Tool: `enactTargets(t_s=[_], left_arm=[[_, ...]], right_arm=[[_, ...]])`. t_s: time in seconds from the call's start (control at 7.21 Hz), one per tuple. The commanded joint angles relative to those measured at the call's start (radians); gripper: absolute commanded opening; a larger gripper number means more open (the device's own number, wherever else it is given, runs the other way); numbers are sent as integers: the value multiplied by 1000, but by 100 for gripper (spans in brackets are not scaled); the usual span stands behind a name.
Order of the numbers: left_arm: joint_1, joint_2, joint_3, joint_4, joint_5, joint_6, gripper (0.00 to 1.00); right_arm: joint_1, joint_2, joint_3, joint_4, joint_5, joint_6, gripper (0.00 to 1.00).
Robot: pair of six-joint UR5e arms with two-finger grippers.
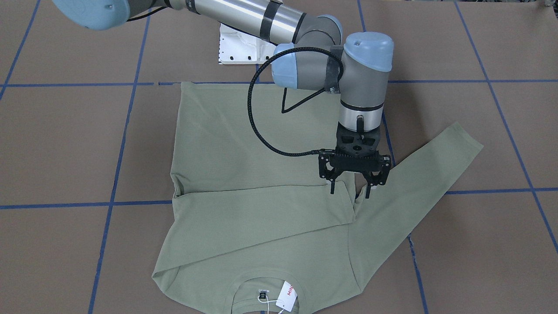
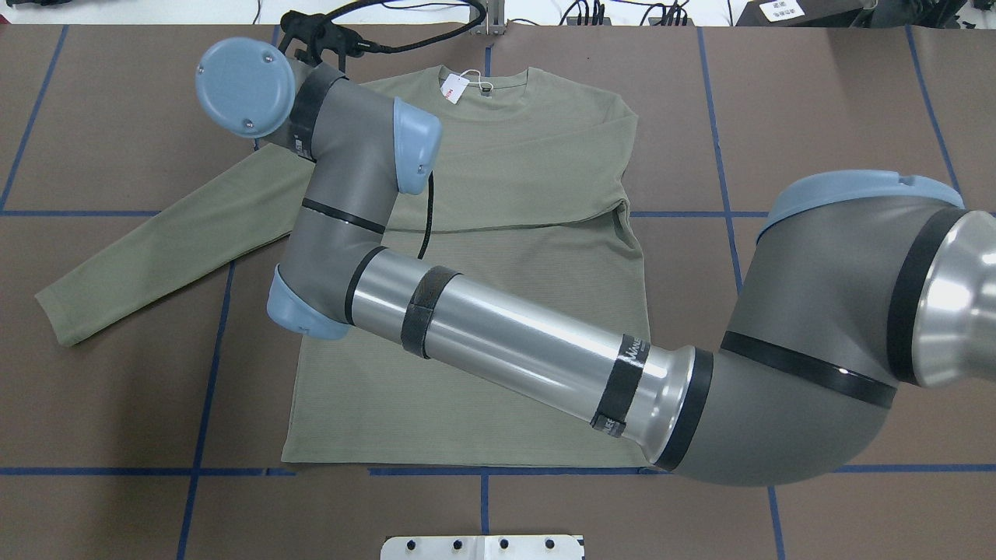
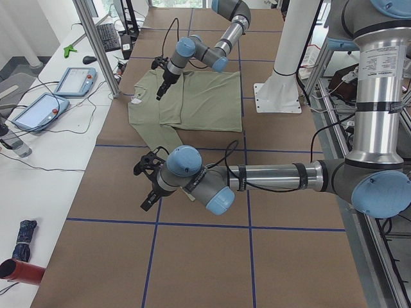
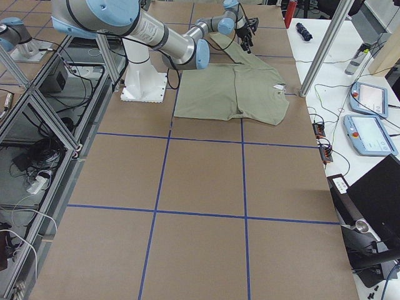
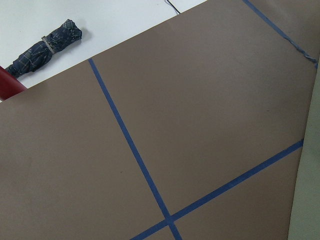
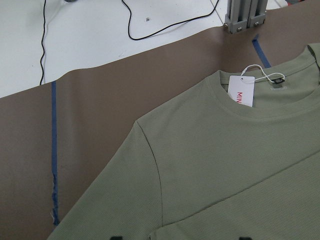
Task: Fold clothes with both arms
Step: 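Carry the held sleeve across the shirt body toward the collar, release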
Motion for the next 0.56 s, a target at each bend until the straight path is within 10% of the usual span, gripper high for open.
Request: enactTargets(t_s=[0.0, 0.42], left_arm=[[9, 33, 24, -198, 0, -9, 100], [229, 86, 32, -372, 63, -266, 100]], right_arm=[[103, -76, 274, -307, 226, -167, 100], [270, -483, 783, -430, 413, -500, 100]])
